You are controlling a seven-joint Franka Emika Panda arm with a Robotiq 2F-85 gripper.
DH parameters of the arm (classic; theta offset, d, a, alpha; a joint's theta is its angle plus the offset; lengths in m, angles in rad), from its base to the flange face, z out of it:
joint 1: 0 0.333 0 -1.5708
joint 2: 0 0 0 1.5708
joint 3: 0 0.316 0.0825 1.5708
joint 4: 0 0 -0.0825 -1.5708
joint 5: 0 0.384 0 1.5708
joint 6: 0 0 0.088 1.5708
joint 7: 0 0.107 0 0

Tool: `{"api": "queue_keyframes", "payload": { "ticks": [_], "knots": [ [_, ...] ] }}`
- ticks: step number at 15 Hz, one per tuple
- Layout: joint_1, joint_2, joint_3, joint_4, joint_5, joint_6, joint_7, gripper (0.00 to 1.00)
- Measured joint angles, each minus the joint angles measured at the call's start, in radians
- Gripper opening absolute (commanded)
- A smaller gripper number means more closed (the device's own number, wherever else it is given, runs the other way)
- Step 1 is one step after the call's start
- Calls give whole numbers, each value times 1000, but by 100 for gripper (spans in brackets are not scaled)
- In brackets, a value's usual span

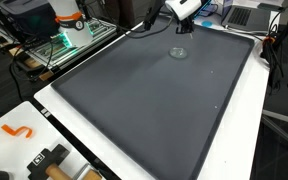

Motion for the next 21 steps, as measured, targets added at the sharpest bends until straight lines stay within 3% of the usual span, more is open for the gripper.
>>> {"api": "queue_keyframes", "payload": {
  "ticks": [15,21],
  "knots": [
    [59,-60,-40,-47,-10,-15,72,3],
    [79,-75,-47,-53,-88,-15,175,3]
  ]
}}
